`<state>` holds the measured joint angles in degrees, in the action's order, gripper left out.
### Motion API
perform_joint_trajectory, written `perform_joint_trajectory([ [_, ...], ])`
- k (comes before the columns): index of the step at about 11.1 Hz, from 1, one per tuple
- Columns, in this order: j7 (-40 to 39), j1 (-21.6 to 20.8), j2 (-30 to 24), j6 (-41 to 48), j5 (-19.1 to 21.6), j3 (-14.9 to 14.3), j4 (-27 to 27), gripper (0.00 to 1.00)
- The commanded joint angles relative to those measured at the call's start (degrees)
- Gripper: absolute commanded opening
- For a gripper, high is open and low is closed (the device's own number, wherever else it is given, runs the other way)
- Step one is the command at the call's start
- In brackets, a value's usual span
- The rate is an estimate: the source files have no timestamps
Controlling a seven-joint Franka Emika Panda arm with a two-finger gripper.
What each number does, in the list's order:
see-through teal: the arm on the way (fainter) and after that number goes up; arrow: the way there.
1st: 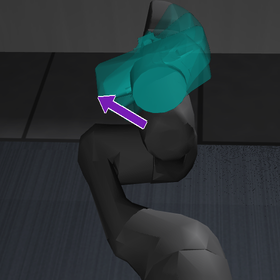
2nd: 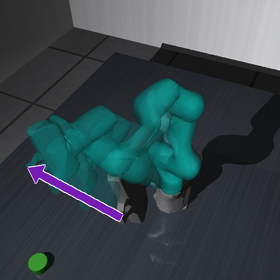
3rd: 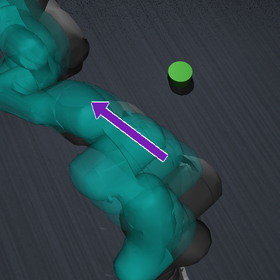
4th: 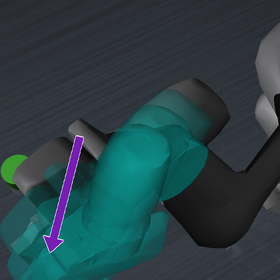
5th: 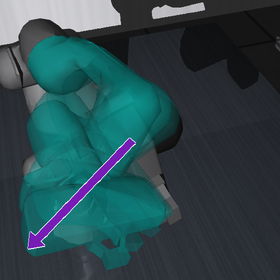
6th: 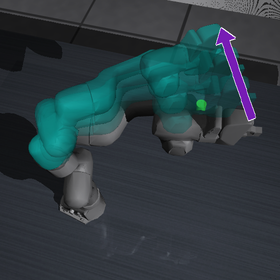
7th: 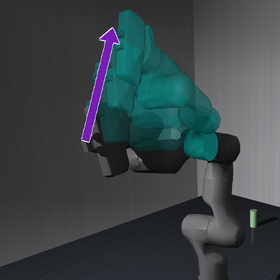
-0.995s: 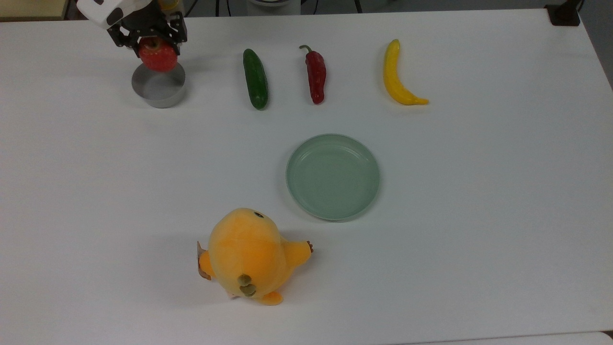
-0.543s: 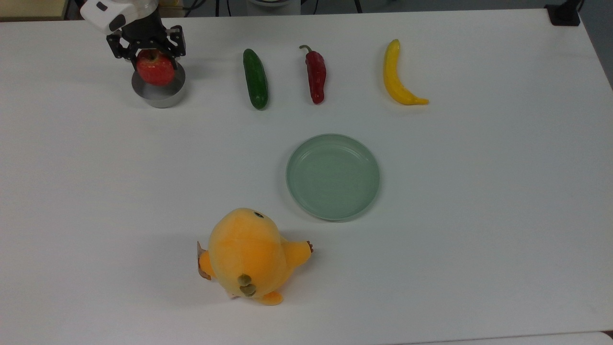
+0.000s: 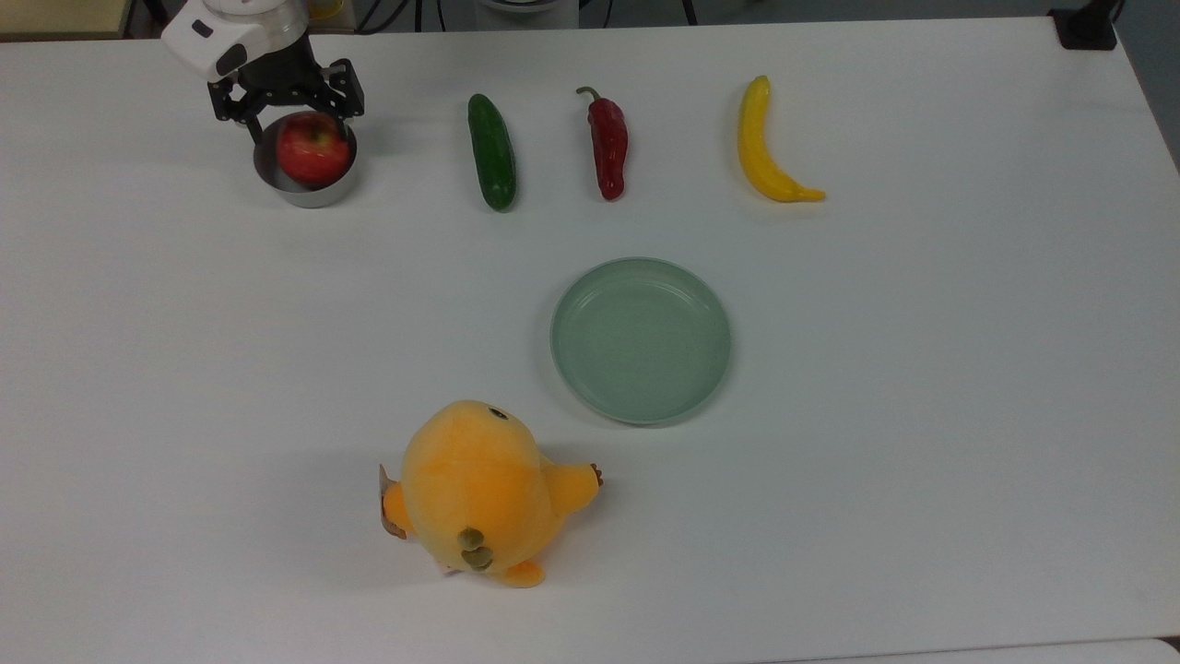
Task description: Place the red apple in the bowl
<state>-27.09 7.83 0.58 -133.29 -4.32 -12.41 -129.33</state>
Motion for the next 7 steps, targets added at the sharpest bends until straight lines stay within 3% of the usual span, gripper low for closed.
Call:
perform_joint_trajectory([
  [1,-0.16,0.08,-0.84,-0.57,-0.52,-0.24,-0.4,1.0],
  [3,3.42,-0.19,-1.54,2.13,-0.43,-0.24,1.78,1.0],
  [7,13.09,-1.59,-1.55,20.39,2.02,2.38,17.67,1.0],
])
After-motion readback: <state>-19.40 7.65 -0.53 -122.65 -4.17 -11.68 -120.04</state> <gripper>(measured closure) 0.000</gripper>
